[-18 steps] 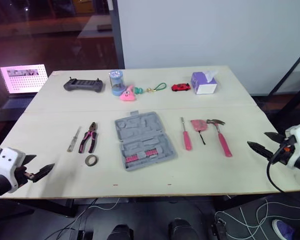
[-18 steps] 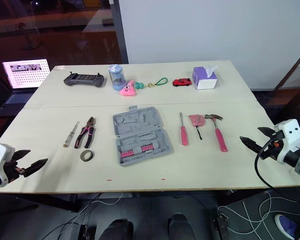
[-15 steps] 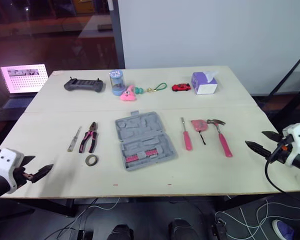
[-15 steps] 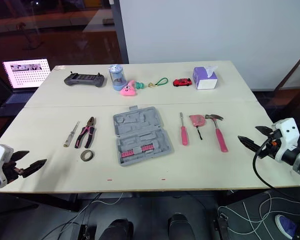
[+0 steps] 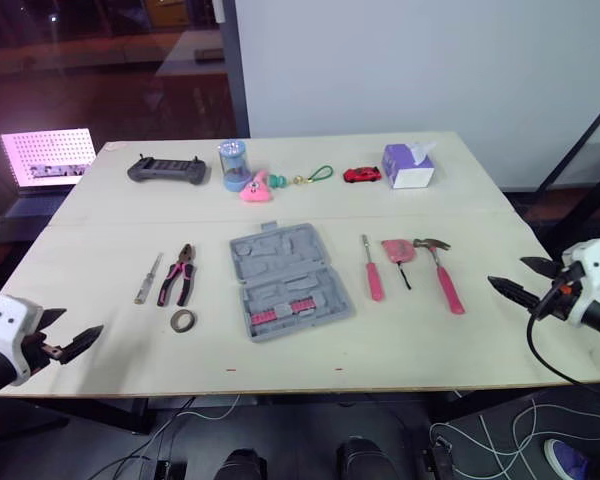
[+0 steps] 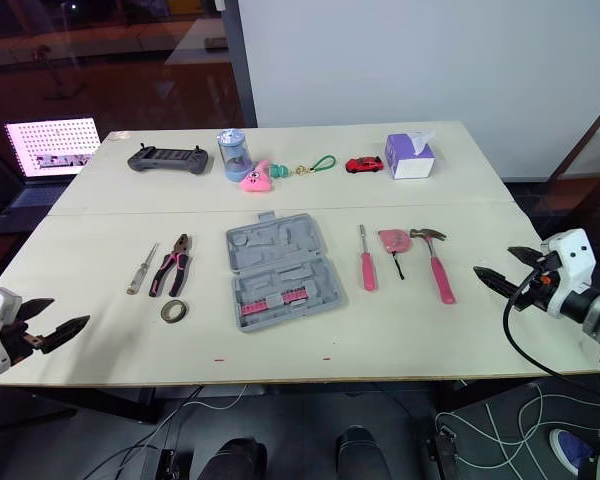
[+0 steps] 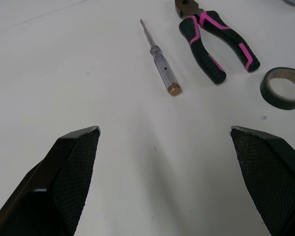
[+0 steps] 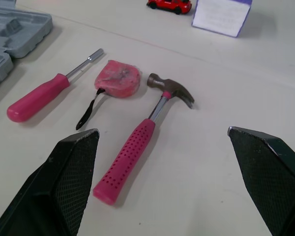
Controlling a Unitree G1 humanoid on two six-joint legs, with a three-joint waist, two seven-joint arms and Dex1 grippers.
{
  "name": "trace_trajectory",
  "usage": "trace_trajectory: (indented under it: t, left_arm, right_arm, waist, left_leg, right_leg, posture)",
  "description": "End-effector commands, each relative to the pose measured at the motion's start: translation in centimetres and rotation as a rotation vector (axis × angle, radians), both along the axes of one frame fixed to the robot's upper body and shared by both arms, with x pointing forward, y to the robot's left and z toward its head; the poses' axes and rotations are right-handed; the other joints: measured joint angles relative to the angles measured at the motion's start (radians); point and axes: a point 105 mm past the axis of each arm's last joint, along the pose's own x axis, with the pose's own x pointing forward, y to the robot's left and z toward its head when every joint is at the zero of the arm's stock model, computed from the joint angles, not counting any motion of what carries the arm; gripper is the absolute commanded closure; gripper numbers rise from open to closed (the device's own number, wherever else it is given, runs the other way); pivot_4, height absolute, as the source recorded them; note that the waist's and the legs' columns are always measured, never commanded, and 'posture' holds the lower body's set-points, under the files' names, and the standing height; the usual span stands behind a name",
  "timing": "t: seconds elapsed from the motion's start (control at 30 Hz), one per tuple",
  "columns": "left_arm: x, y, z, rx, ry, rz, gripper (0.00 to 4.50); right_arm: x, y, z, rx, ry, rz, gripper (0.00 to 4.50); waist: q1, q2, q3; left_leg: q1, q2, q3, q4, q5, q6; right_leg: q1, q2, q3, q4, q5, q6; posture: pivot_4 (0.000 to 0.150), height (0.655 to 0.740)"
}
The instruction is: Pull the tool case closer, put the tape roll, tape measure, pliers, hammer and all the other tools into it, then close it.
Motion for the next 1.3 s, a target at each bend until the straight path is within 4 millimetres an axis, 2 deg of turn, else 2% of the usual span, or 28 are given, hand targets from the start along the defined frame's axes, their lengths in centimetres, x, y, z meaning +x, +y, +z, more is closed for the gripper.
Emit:
trace_trajectory:
  t: [0.03,0.1,0.2,0.33,0.4,0.47,0.57,0.63,0.73,0.97,1.17,1.3]
  left_arm:
    - [0.3,-0.7,2.2,0.015,-0.035,-0.051,0.05]
    - [0.5,-1.5,2.7,-0.005,-0.035,-0.075,0.05]
    - [0.9,-3.7,3.5,-0.024,-0.046,-0.131,0.05]
    - [1.6,-9.6,3.7,-0.004,-0.020,-0.297,0.05]
    - [1.8,-10.9,3.6,0.000,-0.011,-0.326,0.05]
    - [1.9,-11.4,3.6,0.003,-0.007,-0.328,0.05]
    - [2.7,-13.6,2.7,0.058,0.028,-0.380,0.05]
    - [2.8,-14.7,2.1,0.089,0.052,-0.428,0.05]
    - [3.8,-16.4,1.7,0.042,0.044,-0.466,0.92]
    - [7.1,-16.8,1.5,0.060,0.013,-0.413,4.40]
    - [8.9,-17.6,0.1,0.080,0.053,-0.408,4.46]
    - [10.3,-17.6,-0.5,0.083,0.099,-0.393,4.46]
  right_arm:
    - [0.5,1.4,3.3,-0.006,-0.057,0.055,0.00]
    - [0.4,2.7,3.7,0.006,-0.043,0.105,0.00]
    - [0.4,5.9,5.0,0.069,-0.028,0.203,0.00]
    - [0.9,12.4,5.1,0.059,0.055,0.389,0.00]
    - [1.2,14.1,5.0,0.047,0.071,0.429,0.00]
    - [1.4,14.8,5.0,0.030,0.077,0.444,0.00]
    - [3.1,17.7,3.8,-0.115,0.085,0.518,0.00]
    - [3.9,18.7,3.4,-0.135,0.093,0.540,0.00]
    - [5.6,20.9,2.2,-0.237,0.062,0.585,0.94]
    - [11.2,22.3,1.6,-0.393,-0.058,0.510,4.32]
    - [13.0,24.0,-0.2,-0.438,-0.009,0.520,4.42]
    - [13.4,24.4,-1.8,-0.584,0.002,0.512,4.42]
  waist:
    - [0.000,0.000,0.000]
    - [0.001,0.000,0.000]
    - [0.000,0.000,0.000]
    - [0.001,0.000,0.000]
    - [0.002,0.000,0.000]
    - [0.002,0.000,0.000]
    - [0.002,0.000,0.000]
    - [0.002,0.000,0.000]
    - [0.001,0.000,0.000]
    - [-0.005,0.000,0.000]
    - [-0.027,0.000,0.000]
    - [-0.030,0.000,0.000]
  left_leg:
    - [0.000,0.000,0.000,0.000,0.000,0.000]
    - [0.000,0.000,0.000,0.000,0.000,0.000]
    - [0.000,0.000,0.000,0.000,0.000,0.000]
    - [0.000,0.000,0.000,0.000,0.000,0.000]
    - [0.000,0.000,-0.001,0.000,0.000,0.000]
    - [-0.001,0.000,-0.001,0.000,0.000,0.000]
    - [-0.002,0.000,-0.001,0.001,0.000,0.000]
    - [-0.002,0.000,-0.001,0.001,0.000,0.000]
    - [-0.003,0.000,-0.001,0.000,0.000,0.000]
    - [-0.003,0.000,0.000,0.001,0.003,-0.006]
    - [-0.003,0.000,-0.001,0.000,0.005,-0.009]
    - [-0.003,0.000,-0.001,0.000,0.006,-0.010]
  right_leg:
    - [0.000,0.000,0.000,0.000,0.000,0.000]
    - [0.000,0.000,0.000,0.000,0.000,0.000]
    - [0.000,0.000,0.000,0.000,0.000,0.000]
    - [0.000,0.000,0.000,0.000,0.000,0.000]
    - [0.000,0.000,0.000,0.000,0.000,0.000]
    - [0.000,0.000,0.000,0.000,0.000,0.000]
    - [-0.002,0.000,0.000,-0.001,0.000,0.000]
    - [-0.002,0.000,0.000,0.000,0.000,0.000]
    - [-0.002,0.000,0.000,0.000,0.000,0.000]
    - [-0.003,0.000,0.000,0.000,0.000,0.000]
    - [-0.004,0.000,0.000,-0.001,0.000,0.000]
    - [-0.004,0.000,-0.001,0.000,0.000,0.000]
  posture:
    - [0.150,0.7400]
    - [0.150,0.7400]
    - [0.150,0.7400]
    - [0.150,0.7400]
    - [0.150,0.7400]
    - [0.150,0.7400]
    - [0.150,0.7400]
    - [0.150,0.7400]
    - [0.150,0.7400]
    - [0.150,0.7400]
    - [0.150,0.7400]
    - [0.150,0.7400]
